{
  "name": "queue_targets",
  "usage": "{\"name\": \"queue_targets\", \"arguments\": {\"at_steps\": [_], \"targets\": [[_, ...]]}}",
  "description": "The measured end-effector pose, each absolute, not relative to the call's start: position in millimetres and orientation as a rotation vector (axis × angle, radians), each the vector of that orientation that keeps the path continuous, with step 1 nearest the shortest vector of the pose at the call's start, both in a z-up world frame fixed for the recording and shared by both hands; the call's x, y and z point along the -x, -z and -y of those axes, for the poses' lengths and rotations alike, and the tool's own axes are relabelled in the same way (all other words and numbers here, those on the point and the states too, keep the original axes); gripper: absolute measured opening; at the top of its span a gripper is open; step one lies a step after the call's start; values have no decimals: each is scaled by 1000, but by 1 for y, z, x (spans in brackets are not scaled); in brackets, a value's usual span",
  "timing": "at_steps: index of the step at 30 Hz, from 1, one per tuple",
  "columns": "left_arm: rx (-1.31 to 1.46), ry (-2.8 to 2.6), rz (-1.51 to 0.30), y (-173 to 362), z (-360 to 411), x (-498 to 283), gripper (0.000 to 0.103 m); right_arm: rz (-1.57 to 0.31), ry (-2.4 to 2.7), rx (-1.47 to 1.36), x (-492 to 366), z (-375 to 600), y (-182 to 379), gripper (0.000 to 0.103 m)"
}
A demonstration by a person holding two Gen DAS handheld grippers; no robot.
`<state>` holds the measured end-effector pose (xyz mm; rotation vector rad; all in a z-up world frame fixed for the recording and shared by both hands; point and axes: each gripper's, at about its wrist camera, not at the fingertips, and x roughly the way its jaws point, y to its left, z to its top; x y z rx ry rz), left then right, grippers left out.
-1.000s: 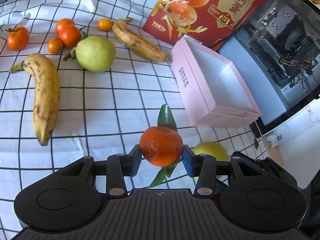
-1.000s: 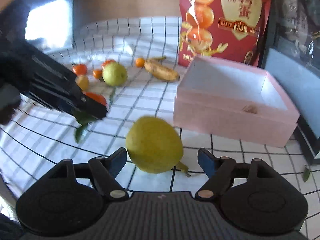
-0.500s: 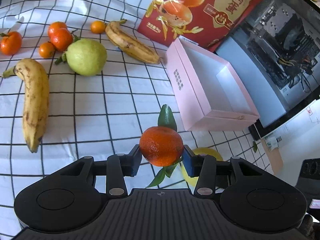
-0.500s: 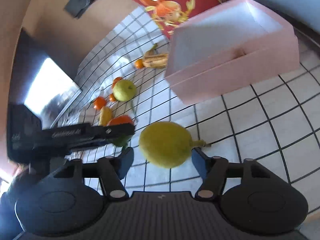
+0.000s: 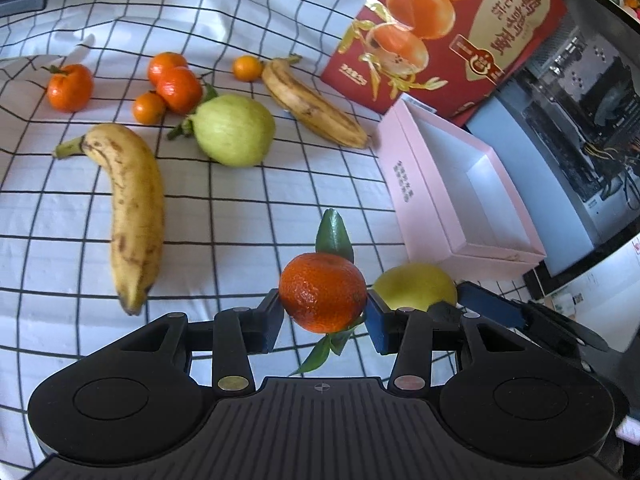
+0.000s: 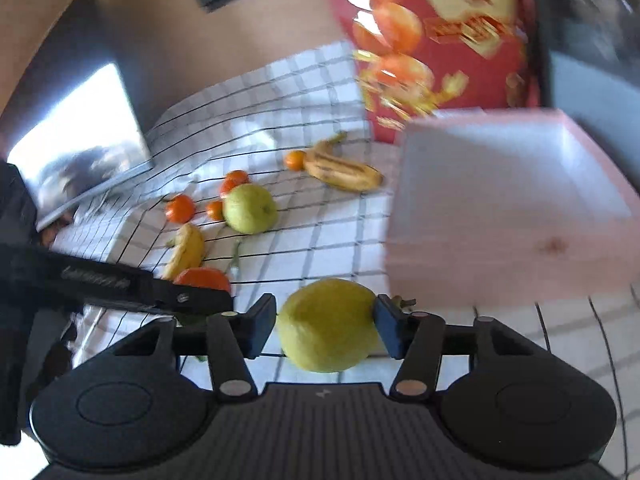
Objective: Organize fruits
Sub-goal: 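Carry the mandarin with the left gripper while the right gripper holds the pear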
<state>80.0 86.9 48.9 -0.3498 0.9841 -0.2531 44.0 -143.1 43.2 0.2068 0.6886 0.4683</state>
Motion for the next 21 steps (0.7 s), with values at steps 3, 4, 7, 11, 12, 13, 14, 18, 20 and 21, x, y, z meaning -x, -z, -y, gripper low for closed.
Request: {"name": "queue_targets", "arguments": {"at_steps": [3, 4, 7, 11, 12, 13, 14, 18, 20, 21], "targets": [[349, 244, -987, -48, -91, -80, 49, -645, -518, -123, -35, 125, -51, 53], [350, 241, -988, -48, -92, -80, 49, -631, -534, -94, -32, 118, -53, 53], [354, 234, -986, -47, -94, -80, 49, -605, -580, -40, -25, 106, -57, 53], [363, 226, -980, -48, -97, -79, 49, -578, -612, 15, -24, 96, -59, 53], [366, 222, -979, -48, -98, -78, 49, -574, -621, 22, -27, 93, -59, 53], [369, 215, -976, -48, -99, -78, 49, -573, -629, 26, -30, 91, -59, 53], [373, 205, -973, -49, -100, -77, 49, -574, -639, 29, -33, 88, -60, 53], [385, 189, -974, -48, -107, -76, 49, -576, -674, 58, -35, 80, -60, 53], [387, 187, -976, -48, -108, -75, 49, -578, -695, 71, -34, 77, -59, 53], [389, 186, -975, -48, -109, -74, 49, -579, -705, 70, -32, 78, -58, 53]]}}
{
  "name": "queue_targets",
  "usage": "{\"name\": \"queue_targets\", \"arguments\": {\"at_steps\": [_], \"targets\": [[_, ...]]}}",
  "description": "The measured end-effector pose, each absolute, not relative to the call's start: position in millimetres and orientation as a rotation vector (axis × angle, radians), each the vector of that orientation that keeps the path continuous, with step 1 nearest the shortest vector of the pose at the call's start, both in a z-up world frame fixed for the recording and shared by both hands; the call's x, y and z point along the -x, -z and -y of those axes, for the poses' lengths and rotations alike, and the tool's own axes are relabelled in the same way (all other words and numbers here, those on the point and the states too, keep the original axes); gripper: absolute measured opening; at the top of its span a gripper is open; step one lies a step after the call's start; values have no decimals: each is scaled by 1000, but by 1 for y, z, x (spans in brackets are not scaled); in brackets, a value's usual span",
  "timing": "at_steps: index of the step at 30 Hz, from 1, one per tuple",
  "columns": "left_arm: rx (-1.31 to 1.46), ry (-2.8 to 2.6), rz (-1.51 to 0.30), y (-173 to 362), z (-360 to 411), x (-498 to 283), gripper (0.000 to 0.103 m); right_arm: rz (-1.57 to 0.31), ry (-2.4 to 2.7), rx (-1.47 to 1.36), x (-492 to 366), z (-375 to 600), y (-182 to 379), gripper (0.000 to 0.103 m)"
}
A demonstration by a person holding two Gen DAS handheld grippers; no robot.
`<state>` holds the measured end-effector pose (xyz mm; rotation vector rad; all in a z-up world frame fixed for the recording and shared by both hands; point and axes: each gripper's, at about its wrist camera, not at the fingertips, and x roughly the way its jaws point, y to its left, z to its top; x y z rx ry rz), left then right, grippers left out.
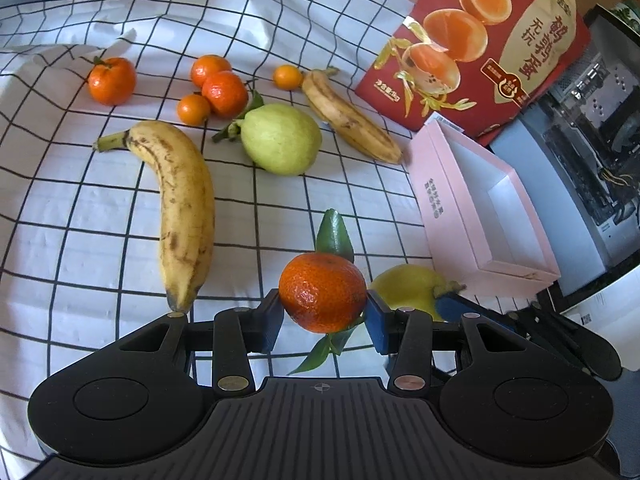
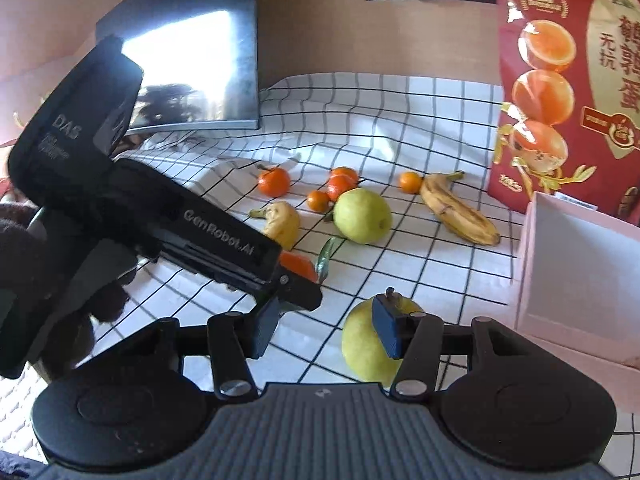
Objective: Organize fruits
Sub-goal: 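Carry the mandarin with the left gripper while the right gripper holds the pear, then lower the mandarin into the pink box and open the left gripper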
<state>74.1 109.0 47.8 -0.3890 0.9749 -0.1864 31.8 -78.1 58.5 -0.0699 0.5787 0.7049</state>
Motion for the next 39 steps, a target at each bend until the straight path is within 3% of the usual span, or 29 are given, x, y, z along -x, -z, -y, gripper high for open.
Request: {"name": "queue_targets", "arguments": {"at_steps": [5, 7, 9, 21, 24, 28, 35, 39], "targets": [[397, 165, -961, -51, -116, -71, 49, -524, -708, 93, -15, 94, -65, 58], [394, 152, -958, -53, -120, -68, 49, -498, -670, 123, -11, 100, -66, 70], [389, 143, -960, -54, -122, -65, 49, -481, -615, 167, -11, 99, -62, 73], [366, 145, -1021, -49, -123, -39, 49, -658, -614, 130, -78, 83, -27, 73], [354, 155, -1026, -50, -119, -37, 49, -674, -646, 133, -78, 83, -25, 62], [316, 207, -977, -70, -104, -45, 49, -670, -635, 104, -72, 93, -33, 62], [119, 436, -788, -148, -27, -107, 49, -498, -493, 23, -39, 167, -98, 62], [-86, 520, -839, -143, 51, -164, 49, -444, -331, 54, -21, 205, -112, 62]]}}
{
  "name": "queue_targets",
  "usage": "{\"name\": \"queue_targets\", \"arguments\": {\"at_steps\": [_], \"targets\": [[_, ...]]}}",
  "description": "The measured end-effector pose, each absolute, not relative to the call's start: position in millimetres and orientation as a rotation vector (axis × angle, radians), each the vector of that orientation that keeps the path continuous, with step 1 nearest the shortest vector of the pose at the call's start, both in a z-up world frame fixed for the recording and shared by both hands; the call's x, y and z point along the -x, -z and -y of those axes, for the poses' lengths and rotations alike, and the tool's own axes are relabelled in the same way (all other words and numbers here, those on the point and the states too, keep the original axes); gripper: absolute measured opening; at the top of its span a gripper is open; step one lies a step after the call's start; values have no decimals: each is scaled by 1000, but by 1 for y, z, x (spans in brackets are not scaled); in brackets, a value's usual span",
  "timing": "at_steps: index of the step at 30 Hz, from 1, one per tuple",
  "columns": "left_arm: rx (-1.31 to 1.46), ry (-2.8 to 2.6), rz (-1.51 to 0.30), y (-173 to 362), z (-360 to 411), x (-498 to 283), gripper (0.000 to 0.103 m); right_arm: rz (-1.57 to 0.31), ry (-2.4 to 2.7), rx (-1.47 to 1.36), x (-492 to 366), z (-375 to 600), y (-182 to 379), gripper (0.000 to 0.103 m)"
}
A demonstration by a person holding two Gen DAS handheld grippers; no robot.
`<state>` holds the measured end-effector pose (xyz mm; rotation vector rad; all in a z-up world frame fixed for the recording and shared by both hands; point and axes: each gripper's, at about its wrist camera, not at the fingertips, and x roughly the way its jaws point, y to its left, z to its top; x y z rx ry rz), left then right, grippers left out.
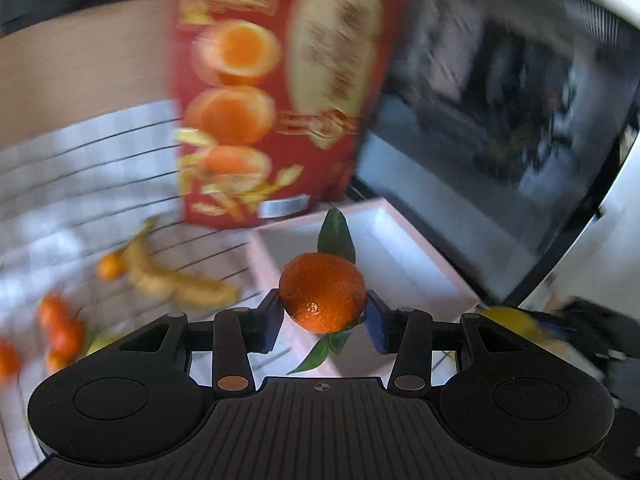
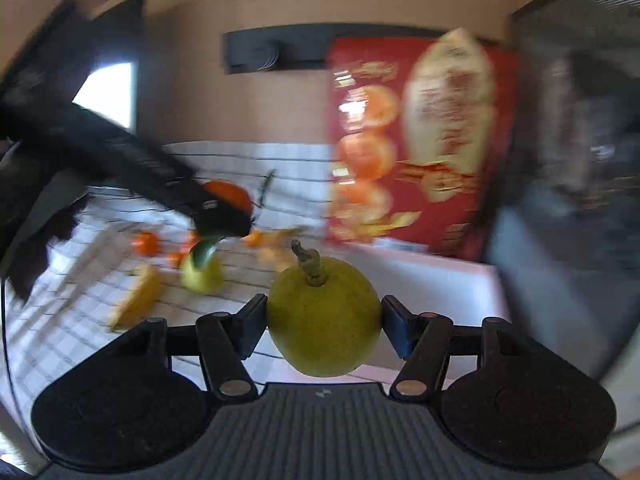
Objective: Organize fruits
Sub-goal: 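Lower the mandarin into the pink box and open the left gripper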
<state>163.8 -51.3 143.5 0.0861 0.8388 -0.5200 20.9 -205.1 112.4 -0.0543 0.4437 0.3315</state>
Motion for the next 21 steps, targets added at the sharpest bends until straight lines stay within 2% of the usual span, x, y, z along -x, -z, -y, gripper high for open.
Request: {"name": "queue_targets", "arguments": {"at_steps": [5, 10, 15, 21], "targets": [[-328, 579, -1047, -92, 132, -198, 49, -496, -214, -18, -7, 239, -100, 62], [-536, 578, -1191, -47, 165, -202, 49, -550, -149, -77, 6, 255, -82, 62], [-405, 550, -1310, -49, 151, -227, 42, -561, -121, -98, 15, 261, -71, 62], [-36, 590, -1166, -87, 97, -213, 42, -541, -120, -129, 12, 260, -70, 62]]}}
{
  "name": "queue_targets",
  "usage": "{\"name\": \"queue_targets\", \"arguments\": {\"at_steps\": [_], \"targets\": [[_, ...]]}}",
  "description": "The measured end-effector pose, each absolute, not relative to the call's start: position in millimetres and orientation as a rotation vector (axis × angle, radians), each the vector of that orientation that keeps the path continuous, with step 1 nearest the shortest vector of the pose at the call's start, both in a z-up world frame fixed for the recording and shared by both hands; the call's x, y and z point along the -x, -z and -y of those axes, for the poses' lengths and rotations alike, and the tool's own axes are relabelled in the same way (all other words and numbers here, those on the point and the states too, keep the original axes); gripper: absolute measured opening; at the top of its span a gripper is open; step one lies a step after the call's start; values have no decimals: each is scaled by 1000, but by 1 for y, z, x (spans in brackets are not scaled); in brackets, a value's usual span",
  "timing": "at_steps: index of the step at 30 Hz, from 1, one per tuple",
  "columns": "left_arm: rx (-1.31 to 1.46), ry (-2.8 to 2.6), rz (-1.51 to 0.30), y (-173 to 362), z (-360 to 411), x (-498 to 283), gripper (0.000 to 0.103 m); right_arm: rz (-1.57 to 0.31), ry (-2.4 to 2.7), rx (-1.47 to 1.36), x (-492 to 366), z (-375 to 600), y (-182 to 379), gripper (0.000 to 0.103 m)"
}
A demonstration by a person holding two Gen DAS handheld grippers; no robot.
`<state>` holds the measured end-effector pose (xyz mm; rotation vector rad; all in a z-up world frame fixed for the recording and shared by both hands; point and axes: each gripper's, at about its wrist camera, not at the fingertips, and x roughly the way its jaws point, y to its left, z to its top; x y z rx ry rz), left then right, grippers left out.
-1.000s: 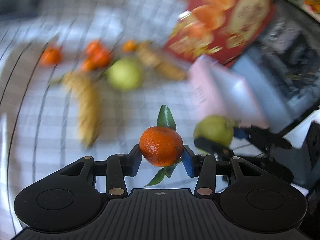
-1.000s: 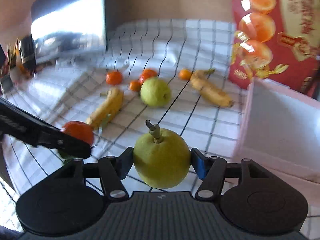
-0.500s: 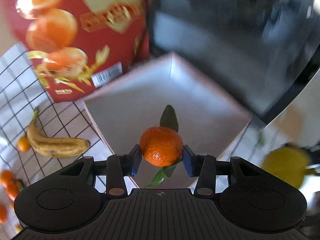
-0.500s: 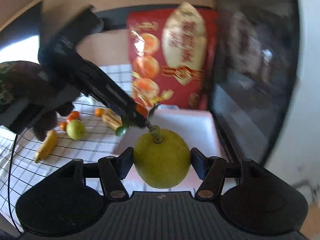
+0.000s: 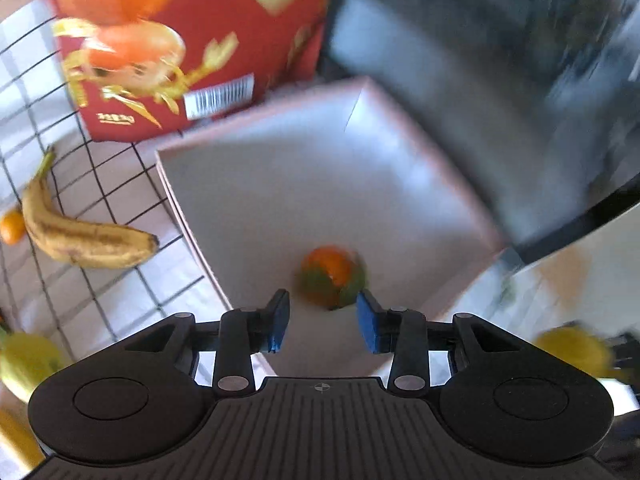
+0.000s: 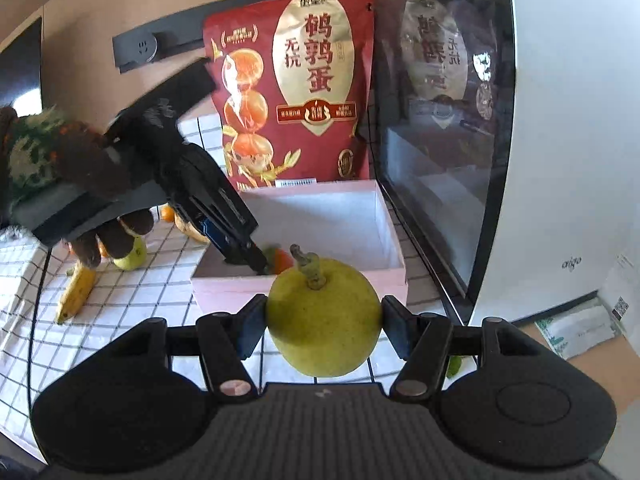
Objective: Organize fruits
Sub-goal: 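Lower the mandarin into the pink box and open the left gripper, then lower the green pear into the pink box and open the right gripper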
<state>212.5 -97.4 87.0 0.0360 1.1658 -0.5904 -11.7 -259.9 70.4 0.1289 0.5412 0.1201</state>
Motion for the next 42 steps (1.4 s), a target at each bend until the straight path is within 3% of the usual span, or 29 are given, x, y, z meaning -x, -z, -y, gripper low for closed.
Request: {"name": "queue_targets", "arguments": {"at_steps": [7, 12, 17, 32, 42], "targets": [[284, 508, -944, -106, 9, -141, 42, -537, -219, -185, -36, 260, -95, 62], [332, 405, -962, -80, -35, -87, 42, -643, -303, -264, -114, 239, -93, 62], [405, 318, -993, -58, -74, -62, 42, -833, -344, -316, -172, 215, -57, 62], [438, 274, -987, -51, -99, -63, 42, -1003, -460, -48, -165, 192, -42, 62], [418, 296, -989, -53, -93, -64, 42, -989, -458, 13, -165, 183, -43, 63]]}}
